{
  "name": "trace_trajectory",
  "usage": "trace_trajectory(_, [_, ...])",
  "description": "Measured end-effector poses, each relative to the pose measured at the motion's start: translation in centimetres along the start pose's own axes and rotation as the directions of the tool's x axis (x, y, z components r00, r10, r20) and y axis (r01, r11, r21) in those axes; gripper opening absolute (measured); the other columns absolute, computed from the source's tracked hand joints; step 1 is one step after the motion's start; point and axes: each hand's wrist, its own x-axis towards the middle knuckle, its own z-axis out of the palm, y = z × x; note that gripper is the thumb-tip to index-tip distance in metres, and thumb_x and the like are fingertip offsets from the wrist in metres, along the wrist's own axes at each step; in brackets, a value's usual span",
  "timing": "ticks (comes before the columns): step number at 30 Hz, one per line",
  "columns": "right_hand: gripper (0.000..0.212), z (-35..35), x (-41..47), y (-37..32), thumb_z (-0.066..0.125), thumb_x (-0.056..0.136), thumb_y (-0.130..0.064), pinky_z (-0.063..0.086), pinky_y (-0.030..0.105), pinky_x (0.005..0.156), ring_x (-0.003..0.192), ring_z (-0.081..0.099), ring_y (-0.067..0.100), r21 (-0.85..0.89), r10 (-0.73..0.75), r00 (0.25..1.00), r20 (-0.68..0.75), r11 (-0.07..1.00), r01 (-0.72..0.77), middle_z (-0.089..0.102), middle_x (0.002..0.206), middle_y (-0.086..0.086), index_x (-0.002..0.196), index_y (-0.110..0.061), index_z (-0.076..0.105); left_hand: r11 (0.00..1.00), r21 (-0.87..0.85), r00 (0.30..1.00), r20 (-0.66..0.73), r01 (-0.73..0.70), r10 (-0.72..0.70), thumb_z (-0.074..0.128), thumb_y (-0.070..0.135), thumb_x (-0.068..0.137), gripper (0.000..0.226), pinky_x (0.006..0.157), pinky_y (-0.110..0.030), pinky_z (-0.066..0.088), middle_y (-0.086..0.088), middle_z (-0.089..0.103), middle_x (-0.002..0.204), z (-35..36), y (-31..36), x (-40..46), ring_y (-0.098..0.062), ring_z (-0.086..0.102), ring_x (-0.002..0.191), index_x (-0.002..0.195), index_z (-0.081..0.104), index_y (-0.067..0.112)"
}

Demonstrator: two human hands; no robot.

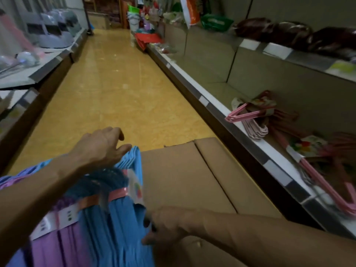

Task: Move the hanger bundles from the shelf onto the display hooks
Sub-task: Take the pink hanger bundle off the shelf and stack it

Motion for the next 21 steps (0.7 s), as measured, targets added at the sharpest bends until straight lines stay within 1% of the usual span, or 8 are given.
trace_trajectory(2, [0.050,-1.4,-1.4,2.0,0.059,0.097,-0.034,0.043,0.030,0.094,0.120,0.056,0.032,0.023,0.002,1.000,-0.029,1.000,-0.001,0.061,0.131,0.018,0.135,-0.002,0.052,0.984,-0.176,0.999,-0.044,-0.011,0.003,0.052,0.048,0.095,0.044,0.088,-0.035,0.045,-0.008,0.061,0.127,-0.6,1.9,0.5,-0.024,0.058,0.113,0.123,0.057,0.015])
trace_trajectory(4, [0.047,-3.4,-2.9,4.8,0.059,0.098,-0.032,0.044,0.031,0.093,0.118,0.057,0.032,0.077,0.059,0.998,-0.037,0.995,-0.056,0.061,0.131,0.017,0.134,-0.003,0.054,0.943,-0.329,0.995,-0.095,-0.043,0.012,0.054,0.044,0.095,0.032,0.083,-0.032,0.044,-0.003,0.066,0.117,-1.2,4.3,1.0,-0.020,0.059,0.106,0.113,0.062,0.019])
trace_trajectory(7, [0.043,-6.3,-5.7,9.9,0.057,0.099,-0.033,0.048,0.036,0.095,0.115,0.060,0.027,0.188,0.182,0.981,-0.071,0.968,-0.166,0.060,0.134,0.012,0.135,-0.009,0.053,0.844,-0.525,0.985,-0.170,-0.115,0.028,0.056,0.037,0.096,0.021,0.076,-0.025,0.045,0.009,0.065,0.099,-1.8,8.6,1.9,-0.009,0.059,0.094,0.107,0.066,0.023])
trace_trajectory(9, [0.041,-7.5,-7.6,13.5,0.056,0.099,-0.034,0.053,0.036,0.093,0.108,0.064,0.021,0.282,0.240,0.965,-0.109,0.938,-0.202,0.061,0.130,0.008,0.134,-0.014,0.053,0.776,-0.613,0.977,-0.212,-0.146,0.017,0.057,0.034,0.096,0.018,0.071,-0.018,0.044,0.012,0.065,0.097,-1.8,11.5,2.9,-0.004,0.060,0.093,0.106,0.068,0.025])
trace_trajectory(15, [0.031,-8.7,-11.7,22.5,0.057,0.098,-0.031,0.058,0.030,0.083,0.100,0.067,0.017,0.620,0.346,0.920,-0.185,0.768,-0.164,0.065,0.111,0.003,0.125,-0.017,0.056,0.544,-0.806,0.968,-0.247,-0.233,0.048,0.056,0.029,0.097,0.015,0.086,-0.030,0.054,0.012,0.070,0.103,-1.8,19.4,5.4,-0.003,0.066,0.097,0.106,0.067,0.031])
trace_trajectory(18, [0.036,-10.1,-11.9,25.3,0.058,0.097,-0.030,0.057,0.027,0.077,0.096,0.068,0.018,0.798,0.389,0.893,-0.227,0.600,-0.059,0.065,0.112,0.008,0.128,-0.011,0.054,0.513,-0.826,0.970,-0.230,-0.234,0.073,0.054,0.027,0.098,0.017,0.086,-0.033,0.055,0.011,0.069,0.105,-1.2,22.1,5.8,-0.005,0.067,0.097,0.110,0.066,0.028])
trace_trajectory(20, [0.041,-11.6,-11.2,27.2,0.060,0.095,-0.032,0.057,0.028,0.078,0.099,0.068,0.020,0.916,0.445,0.860,-0.251,0.396,0.062,0.065,0.116,0.011,0.127,-0.007,0.055,0.515,-0.827,0.973,-0.213,-0.226,0.085,0.054,0.028,0.097,0.018,0.085,-0.030,0.055,0.012,0.068,0.105,-1.0,23.3,6.1,-0.003,0.067,0.096,0.111,0.065,0.030])
trace_trajectory(21, [0.040,-12.5,-10.6,28.2,0.062,0.094,-0.033,0.058,0.034,0.085,0.107,0.066,0.024,0.956,0.485,0.839,-0.248,0.264,0.130,0.063,0.122,0.015,0.124,-0.007,0.056,0.517,-0.827,0.974,-0.207,-0.223,0.089,0.054,0.028,0.097,0.017,0.084,-0.027,0.055,0.013,0.068,0.105,-0.9,23.8,6.3,-0.001,0.067,0.095,0.110,0.065,0.031])
